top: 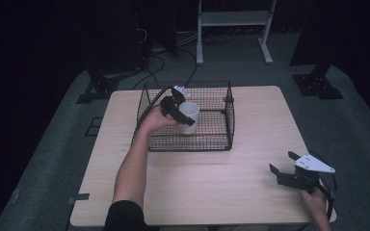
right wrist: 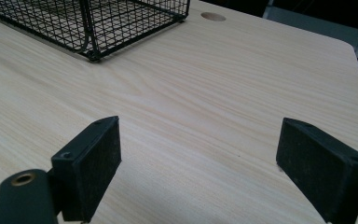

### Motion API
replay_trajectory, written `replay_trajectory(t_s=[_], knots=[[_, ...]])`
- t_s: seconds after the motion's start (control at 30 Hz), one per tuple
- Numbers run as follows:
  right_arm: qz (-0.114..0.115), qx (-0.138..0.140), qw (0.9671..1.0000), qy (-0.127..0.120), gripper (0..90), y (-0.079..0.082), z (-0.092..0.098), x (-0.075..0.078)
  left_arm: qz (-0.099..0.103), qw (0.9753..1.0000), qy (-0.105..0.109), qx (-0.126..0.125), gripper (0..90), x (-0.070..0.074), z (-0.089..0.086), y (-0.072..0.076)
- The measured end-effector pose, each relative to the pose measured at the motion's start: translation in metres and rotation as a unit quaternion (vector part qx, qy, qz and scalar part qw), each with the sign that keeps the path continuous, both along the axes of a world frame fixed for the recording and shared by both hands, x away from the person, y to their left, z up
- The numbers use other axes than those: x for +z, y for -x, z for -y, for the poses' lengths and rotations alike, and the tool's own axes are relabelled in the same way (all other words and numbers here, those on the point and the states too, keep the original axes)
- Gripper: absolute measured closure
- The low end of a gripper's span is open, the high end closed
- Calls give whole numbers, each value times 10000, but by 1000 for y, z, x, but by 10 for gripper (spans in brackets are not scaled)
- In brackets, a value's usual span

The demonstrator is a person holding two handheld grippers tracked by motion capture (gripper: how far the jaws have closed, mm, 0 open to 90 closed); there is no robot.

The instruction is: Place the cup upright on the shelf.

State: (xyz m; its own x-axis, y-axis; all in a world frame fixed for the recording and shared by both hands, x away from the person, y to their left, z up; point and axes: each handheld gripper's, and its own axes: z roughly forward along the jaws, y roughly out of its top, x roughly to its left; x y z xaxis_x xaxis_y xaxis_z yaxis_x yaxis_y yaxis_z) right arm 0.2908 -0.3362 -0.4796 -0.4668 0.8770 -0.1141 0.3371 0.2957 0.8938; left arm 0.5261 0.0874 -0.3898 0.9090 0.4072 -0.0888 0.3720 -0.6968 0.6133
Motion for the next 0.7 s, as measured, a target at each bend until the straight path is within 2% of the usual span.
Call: replay_trajectory(t_s=[0.03, 0.3, 0.5, 0.57, 0.7], knots=[[2, 0, 10000, -1, 131, 0, 0, 0, -3, 10000, -65, 11, 210, -1, 1, 0], [2, 0, 10000, -2, 131, 0, 0, 0, -93, 9999, -97, 22, 210, -7, 2, -3], [9, -2, 10000, -7, 131, 0, 0, 0, -154, 9997, -203, -47, 210, -14, 6, -5], [6, -9, 10000, 4, 131, 0, 0, 0, -204, 9996, -167, -63, 210, -16, 7, -5], [8, -22, 10000, 1, 131, 1, 1, 0, -155, 9997, -165, -93, 209, -16, 7, -5]])
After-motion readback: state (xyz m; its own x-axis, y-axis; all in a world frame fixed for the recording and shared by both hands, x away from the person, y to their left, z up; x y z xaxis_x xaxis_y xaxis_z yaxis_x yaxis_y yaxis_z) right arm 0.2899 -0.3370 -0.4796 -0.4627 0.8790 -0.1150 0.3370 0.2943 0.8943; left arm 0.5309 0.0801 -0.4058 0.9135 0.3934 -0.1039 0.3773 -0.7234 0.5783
